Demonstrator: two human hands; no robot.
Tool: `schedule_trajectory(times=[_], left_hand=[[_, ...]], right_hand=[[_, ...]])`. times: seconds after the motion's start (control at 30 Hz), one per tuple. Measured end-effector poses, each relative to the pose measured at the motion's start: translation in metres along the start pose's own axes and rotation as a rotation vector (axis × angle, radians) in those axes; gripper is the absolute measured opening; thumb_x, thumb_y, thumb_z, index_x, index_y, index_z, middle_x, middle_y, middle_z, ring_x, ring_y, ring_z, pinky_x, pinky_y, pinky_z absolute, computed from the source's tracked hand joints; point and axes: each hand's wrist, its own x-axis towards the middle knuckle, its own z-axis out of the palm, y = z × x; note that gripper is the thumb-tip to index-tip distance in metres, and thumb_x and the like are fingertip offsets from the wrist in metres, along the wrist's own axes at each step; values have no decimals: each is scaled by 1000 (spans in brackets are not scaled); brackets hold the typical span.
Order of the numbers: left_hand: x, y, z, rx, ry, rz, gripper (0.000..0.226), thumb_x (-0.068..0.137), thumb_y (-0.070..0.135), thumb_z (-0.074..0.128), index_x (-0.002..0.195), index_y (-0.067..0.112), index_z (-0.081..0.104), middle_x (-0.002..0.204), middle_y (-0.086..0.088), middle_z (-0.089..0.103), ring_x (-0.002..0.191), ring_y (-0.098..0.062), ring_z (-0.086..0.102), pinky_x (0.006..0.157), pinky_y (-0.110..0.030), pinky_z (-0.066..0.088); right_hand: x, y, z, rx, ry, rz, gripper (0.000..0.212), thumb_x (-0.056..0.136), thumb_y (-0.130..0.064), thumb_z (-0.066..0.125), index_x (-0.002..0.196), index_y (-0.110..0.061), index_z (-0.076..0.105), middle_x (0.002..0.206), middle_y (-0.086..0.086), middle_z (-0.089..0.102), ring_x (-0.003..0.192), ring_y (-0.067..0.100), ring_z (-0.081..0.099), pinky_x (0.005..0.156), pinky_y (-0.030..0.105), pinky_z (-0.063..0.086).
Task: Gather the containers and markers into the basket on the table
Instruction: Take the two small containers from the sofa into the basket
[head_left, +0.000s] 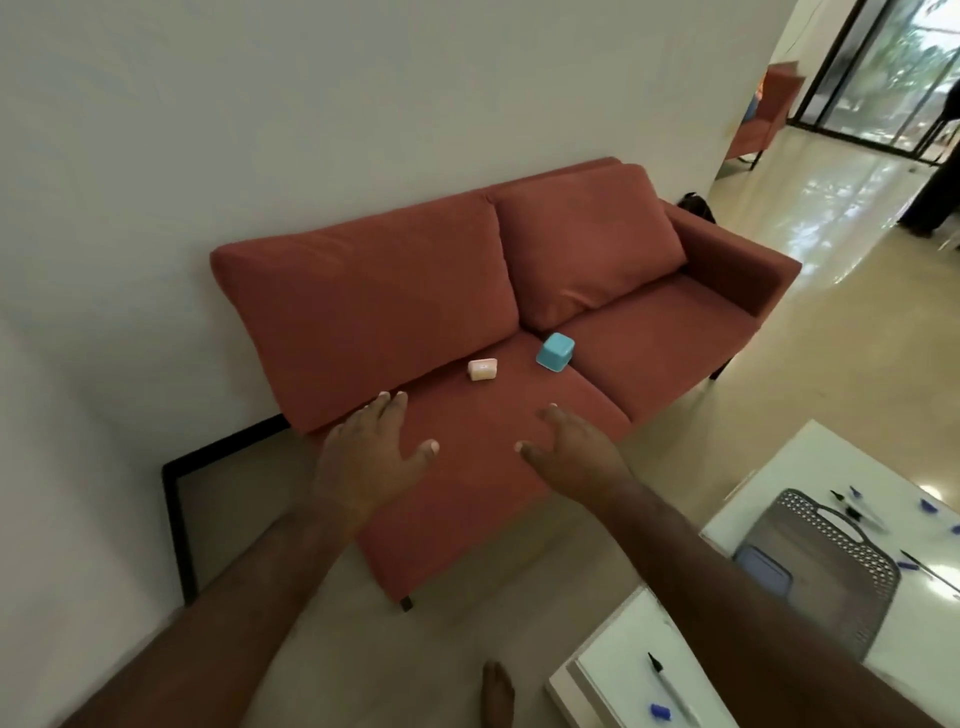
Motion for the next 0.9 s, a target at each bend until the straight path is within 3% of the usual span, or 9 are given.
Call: schedule_trajectory(times=[0.23, 0.37, 0.53, 0.9], left_hand=[[91, -17, 20, 71, -83, -37, 83, 89, 69, 40, 154, 22, 22, 161, -5, 23, 146, -23, 29, 115, -44, 29], [140, -17, 24, 87, -86, -67, 81, 90, 65, 43, 154, 21, 21, 162, -6, 23, 146, -24, 28, 115, -45, 28], [187, -18, 36, 128, -174, -85, 81, 90, 65, 43, 155, 21, 21, 161, -6, 24, 145, -24, 29, 115, -45, 29], [277, -30, 63, 147, -271, -38, 82, 89, 65, 45, 154, 22, 21, 161, -6, 25, 145, -25, 31, 113, -46, 30]], right_hand=[[100, 2, 13, 47, -68, 23, 67, 91, -49, 58, 147, -18, 38, 154, 3, 38, 138, 21, 40, 107, 35, 37], [152, 1, 8, 34, -111, 6, 57, 92, -45, 60, 139, -16, 45, 144, 5, 49, 129, 22, 49, 99, 32, 41], [201, 0, 9, 42, -132, 6, 59, 91, -44, 60, 139, -13, 45, 143, 7, 50, 129, 24, 49, 101, 34, 40], [279, 28, 8, 12, -88, 112, 62, 91, -45, 60, 141, -13, 43, 138, 7, 54, 122, 23, 54, 97, 33, 43]])
